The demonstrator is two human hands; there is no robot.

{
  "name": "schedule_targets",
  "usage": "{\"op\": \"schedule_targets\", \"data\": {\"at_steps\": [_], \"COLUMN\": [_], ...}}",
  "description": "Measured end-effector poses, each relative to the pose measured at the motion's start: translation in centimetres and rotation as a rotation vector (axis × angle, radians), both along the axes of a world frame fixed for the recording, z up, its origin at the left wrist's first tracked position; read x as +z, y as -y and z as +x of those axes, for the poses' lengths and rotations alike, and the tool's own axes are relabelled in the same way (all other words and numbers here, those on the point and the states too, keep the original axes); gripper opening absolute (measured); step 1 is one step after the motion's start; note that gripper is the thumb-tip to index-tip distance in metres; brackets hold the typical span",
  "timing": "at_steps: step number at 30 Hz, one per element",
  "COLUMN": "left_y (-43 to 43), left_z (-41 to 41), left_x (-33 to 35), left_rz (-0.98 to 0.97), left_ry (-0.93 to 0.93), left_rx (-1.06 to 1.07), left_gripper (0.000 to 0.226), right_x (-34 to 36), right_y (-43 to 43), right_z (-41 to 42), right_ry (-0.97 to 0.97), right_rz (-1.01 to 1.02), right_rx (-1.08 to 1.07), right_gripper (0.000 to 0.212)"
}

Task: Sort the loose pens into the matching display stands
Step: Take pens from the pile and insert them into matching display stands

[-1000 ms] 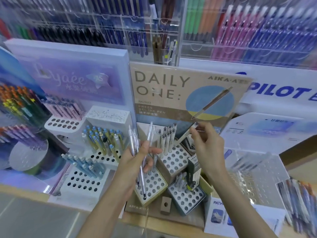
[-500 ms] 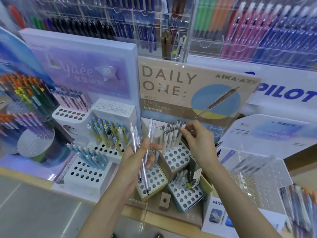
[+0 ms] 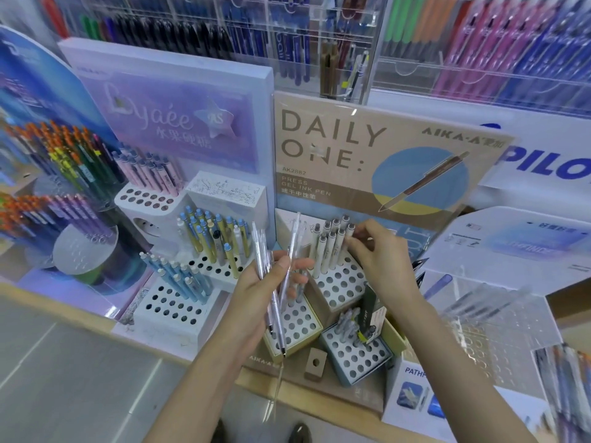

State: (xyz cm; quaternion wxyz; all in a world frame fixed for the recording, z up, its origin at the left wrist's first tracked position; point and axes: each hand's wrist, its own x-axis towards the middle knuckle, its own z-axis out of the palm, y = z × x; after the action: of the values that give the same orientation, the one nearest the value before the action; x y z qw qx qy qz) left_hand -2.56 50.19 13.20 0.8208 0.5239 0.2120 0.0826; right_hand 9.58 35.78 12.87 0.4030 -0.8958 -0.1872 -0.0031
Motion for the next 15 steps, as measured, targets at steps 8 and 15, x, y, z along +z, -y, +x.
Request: {"op": "schedule_targets", "data": {"at_steps": [8,15], "left_y": [0.1,0.0], "left_z": [-0.6,-1.3], "left_x": [0.0,-0.9], "left_rz": [0.027,-0.003], "left_ry": [0.005,-0.022], "left_rx": [-0.020,-0.011], "left_gripper": [0.011,0.012], "right_x": [0.7,2.2], "right_y": [0.4,-1.7], "right_z": [-3.6,-7.4], "right_ry": [0.161,-0.383], "right_rz": [0.155,0.409], "right_rx": [-0.066,0.110], "right_gripper": [0.026,0.017]}}
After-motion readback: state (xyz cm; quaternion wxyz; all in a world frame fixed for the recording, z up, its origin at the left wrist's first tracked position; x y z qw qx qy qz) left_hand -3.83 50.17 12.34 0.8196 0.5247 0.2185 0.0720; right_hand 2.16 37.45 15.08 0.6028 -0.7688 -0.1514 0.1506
